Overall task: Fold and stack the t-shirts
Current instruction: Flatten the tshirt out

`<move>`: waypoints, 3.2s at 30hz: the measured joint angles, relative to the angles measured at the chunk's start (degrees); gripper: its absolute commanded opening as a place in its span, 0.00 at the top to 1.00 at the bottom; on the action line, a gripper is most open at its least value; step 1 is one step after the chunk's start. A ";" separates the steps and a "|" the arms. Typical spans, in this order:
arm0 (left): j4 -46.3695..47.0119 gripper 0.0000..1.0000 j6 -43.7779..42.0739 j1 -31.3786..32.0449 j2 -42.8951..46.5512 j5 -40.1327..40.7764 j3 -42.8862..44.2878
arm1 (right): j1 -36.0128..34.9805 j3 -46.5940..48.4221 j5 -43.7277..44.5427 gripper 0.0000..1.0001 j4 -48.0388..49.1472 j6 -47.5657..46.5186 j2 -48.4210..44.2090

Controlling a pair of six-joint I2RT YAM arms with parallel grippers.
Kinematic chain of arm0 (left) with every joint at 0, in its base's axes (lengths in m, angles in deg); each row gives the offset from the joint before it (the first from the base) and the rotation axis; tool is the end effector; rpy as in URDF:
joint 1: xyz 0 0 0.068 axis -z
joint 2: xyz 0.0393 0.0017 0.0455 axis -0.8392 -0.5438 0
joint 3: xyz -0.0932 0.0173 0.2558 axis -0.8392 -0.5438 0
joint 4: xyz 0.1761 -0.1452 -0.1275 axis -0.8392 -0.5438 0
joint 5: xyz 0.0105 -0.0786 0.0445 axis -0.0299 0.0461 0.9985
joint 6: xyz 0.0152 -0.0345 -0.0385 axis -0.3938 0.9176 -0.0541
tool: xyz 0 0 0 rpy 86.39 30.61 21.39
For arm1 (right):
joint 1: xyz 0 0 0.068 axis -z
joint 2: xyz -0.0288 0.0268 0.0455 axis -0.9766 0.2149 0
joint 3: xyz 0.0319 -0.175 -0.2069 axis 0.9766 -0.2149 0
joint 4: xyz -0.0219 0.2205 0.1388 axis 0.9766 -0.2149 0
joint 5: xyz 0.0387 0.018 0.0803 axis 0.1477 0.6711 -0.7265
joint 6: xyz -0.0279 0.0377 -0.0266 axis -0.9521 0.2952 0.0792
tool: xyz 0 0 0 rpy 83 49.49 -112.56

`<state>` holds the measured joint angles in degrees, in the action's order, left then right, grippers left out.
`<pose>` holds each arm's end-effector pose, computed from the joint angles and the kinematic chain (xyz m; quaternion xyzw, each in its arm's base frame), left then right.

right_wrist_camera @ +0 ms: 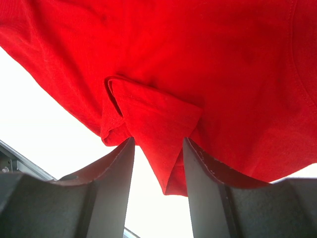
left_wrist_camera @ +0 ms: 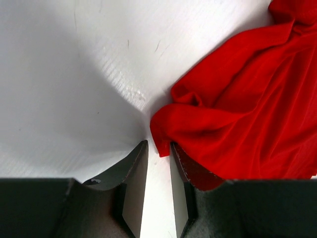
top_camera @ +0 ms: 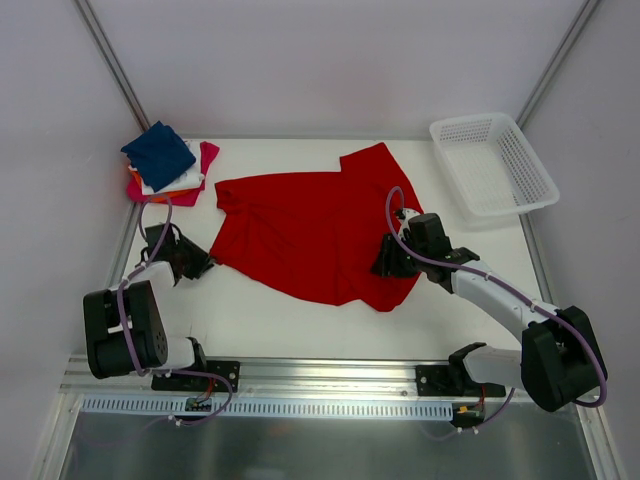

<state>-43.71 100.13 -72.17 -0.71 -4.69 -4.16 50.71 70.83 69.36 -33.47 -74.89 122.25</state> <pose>0.2340 0.0540 0.1473 -0.3922 0.8314 -0.1981 0.3401 0.2224 0.1224 0.2127 -0.1931 0.8855 0.2303 0.3544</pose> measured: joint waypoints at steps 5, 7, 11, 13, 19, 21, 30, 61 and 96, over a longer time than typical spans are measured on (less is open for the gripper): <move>0.04 0.78 -0.02 0.00 -3.43 -0.22 2.67 | 0.00 0.00 0.00 0.53 0.00 0.13 0.00; 0.04 0.88 -0.02 0.00 -4.76 -0.37 3.80 | 0.00 0.00 0.00 0.53 0.00 0.17 -0.04; 0.00 1.00 -0.31 0.00 -6.80 -0.57 4.98 | 0.00 0.00 0.02 0.53 0.00 0.22 -0.72; 0.02 1.00 -0.35 0.00 -6.84 -0.55 5.03 | 0.00 0.00 0.00 0.53 0.00 0.26 -1.14; -0.76 1.00 -0.35 0.00 -3.69 -0.46 2.62 | 0.00 0.00 0.02 0.53 0.00 0.35 -1.49; -2.95 1.00 -0.37 0.00 0.76 -0.11 -0.09 | 0.00 0.00 0.02 0.53 0.02 0.35 -1.46; -18.99 1.00 -0.26 0.02 21.40 0.13 -0.72 | -0.02 0.00 -0.11 0.53 0.44 0.61 -1.38; -37.70 0.01 4.17 1.31 42.62 3.15 0.39 | -0.13 0.00 -0.20 0.53 1.07 1.31 -1.31; -35.43 0.01 1.18 1.31 34.25 5.07 0.85 | -0.17 -8.76 1.33 0.58 12.20 5.79 4.26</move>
<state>-79.14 101.31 -70.86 33.54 0.38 -3.31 50.54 62.07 70.70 -21.27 -69.10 126.51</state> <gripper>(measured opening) 0.990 0.426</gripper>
